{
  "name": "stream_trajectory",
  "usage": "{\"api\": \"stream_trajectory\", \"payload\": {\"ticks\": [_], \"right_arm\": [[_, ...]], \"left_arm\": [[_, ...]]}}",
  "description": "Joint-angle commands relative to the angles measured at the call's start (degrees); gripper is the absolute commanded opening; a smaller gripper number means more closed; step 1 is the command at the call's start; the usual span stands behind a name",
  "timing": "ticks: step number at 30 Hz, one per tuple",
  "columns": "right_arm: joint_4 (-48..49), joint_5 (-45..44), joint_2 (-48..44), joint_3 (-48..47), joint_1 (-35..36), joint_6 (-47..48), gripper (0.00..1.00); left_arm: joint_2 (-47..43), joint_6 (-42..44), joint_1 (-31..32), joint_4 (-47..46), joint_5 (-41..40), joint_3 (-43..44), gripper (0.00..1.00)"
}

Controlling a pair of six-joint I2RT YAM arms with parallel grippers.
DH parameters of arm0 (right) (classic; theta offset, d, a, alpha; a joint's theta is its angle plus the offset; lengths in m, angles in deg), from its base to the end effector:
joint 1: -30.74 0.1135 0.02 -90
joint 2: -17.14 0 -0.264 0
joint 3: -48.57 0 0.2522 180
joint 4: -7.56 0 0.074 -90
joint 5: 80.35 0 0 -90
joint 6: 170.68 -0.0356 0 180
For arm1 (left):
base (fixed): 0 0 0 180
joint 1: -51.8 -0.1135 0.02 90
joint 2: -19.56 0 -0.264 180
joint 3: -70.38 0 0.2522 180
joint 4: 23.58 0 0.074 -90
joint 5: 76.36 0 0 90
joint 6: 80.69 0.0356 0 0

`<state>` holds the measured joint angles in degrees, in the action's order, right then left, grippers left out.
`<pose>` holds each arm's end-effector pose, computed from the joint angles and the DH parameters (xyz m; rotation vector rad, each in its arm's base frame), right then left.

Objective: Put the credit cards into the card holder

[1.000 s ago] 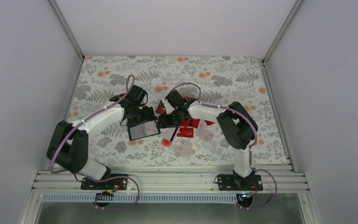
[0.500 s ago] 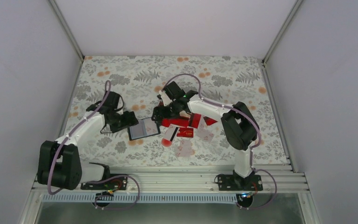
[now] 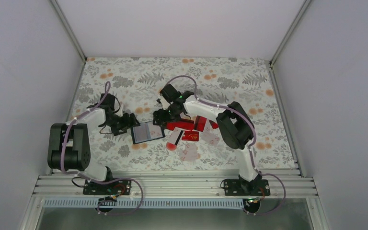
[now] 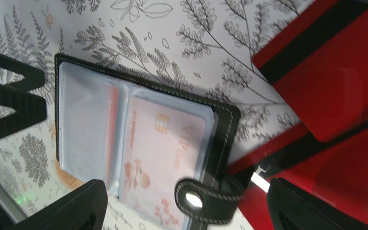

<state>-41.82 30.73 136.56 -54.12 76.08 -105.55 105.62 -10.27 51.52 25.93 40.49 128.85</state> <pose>0.2964 0.3181 0.1728 -0.6288 2.8387 0.7957 0.2491 -0.0149 0.1570 -0.4244 2.8797 -0.7399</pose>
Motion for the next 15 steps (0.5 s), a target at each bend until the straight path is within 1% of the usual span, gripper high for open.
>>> {"api": "stream_trajectory", "payload": {"ticks": [1, 9, 12, 15], "right_arm": [[-3.85, -4.46, 3.71, -5.49, 1.86, 1.18, 0.85], [-10.2, -12.61, 8.44, -11.82, 3.55, 1.75, 0.78], [-13.22, -15.94, 10.03, -15.4, 4.49, 2.33, 0.73], [-15.31, -19.02, 10.08, -16.86, 5.16, 2.61, 0.67]], "left_arm": [[2.47, 2.61, -0.43, -2.54, 2.35, 0.41, 0.85], [5.87, 2.7, -0.43, -2.79, 3.29, 2.52, 0.8], [6.34, 2.46, -0.43, -3.14, 4.03, 2.26, 0.77], [6.74, 2.09, -0.42, -4.11, 5.15, 1.92, 0.75]]}}
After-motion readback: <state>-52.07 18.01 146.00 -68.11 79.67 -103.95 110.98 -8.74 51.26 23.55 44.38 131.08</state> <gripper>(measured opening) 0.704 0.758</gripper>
